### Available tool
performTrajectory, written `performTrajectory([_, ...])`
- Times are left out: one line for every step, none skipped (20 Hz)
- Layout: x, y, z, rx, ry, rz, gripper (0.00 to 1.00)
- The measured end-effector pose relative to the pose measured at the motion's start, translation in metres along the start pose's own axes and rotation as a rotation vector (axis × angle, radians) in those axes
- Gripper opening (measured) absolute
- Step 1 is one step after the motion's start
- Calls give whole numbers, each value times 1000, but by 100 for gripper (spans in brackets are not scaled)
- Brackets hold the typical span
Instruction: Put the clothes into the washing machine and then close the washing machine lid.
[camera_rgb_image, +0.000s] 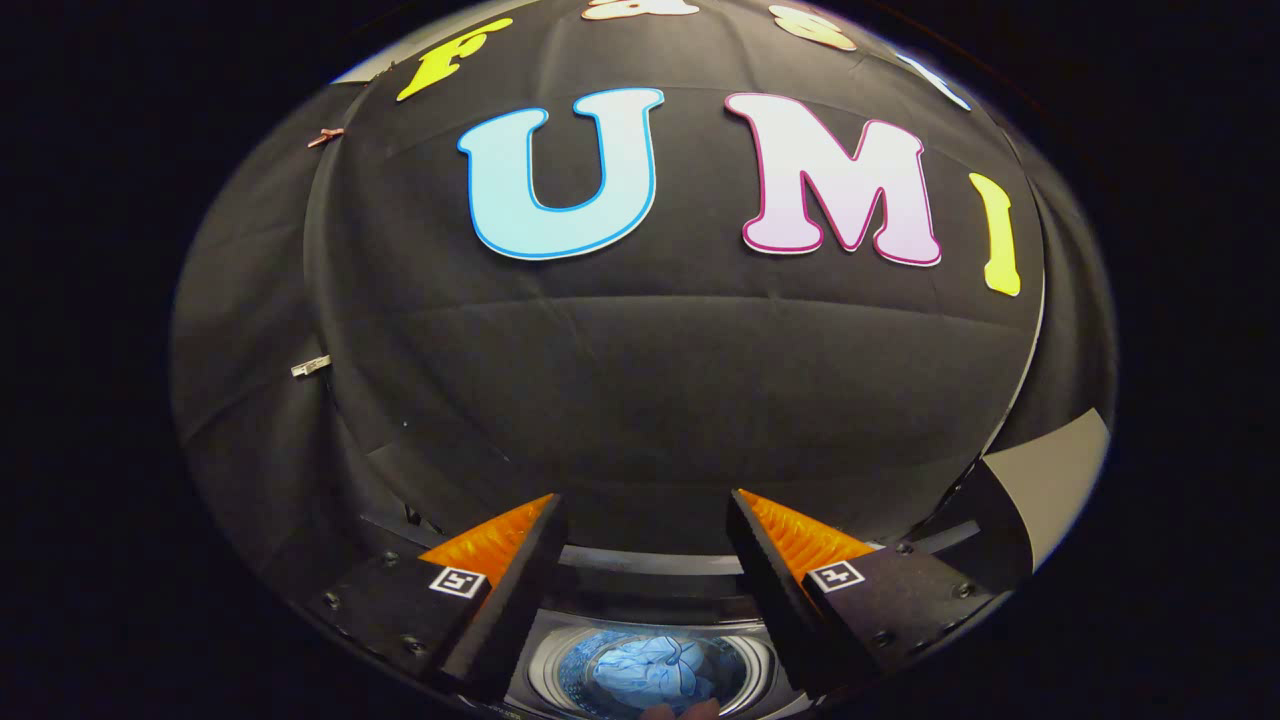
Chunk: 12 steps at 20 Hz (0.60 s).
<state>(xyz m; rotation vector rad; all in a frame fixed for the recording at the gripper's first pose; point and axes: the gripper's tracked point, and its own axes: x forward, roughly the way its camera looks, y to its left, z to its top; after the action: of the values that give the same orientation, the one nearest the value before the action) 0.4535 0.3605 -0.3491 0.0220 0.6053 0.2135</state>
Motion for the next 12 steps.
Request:
performTrajectory([1, 0, 1, 4, -21, 2, 100])
performTrajectory([3, 1, 2, 5, -39, 6, 100])
performTrajectory([2, 1, 3, 1, -58, 12, 100])
performTrajectory([2, 2, 3, -7, -75, 21, 100])
performTrajectory([1, 2, 4, -8, -90, 31, 100])
performTrajectory([1, 2, 4, -3, -101, 40, 100])
performTrajectory([-1, 1, 4, -3, -110, 45, 100])
performTrajectory([-3, 2, 4, -3, -114, 51, 100])
performTrajectory([-2, 2, 3, -4, -112, 54, 100])
performTrajectory([-1, 2, 2, 1, -107, 55, 100])
performTrajectory([-3, 4, 0, 2, -96, 57, 100])
performTrajectory([-6, 6, -6, 4, -78, 64, 100])
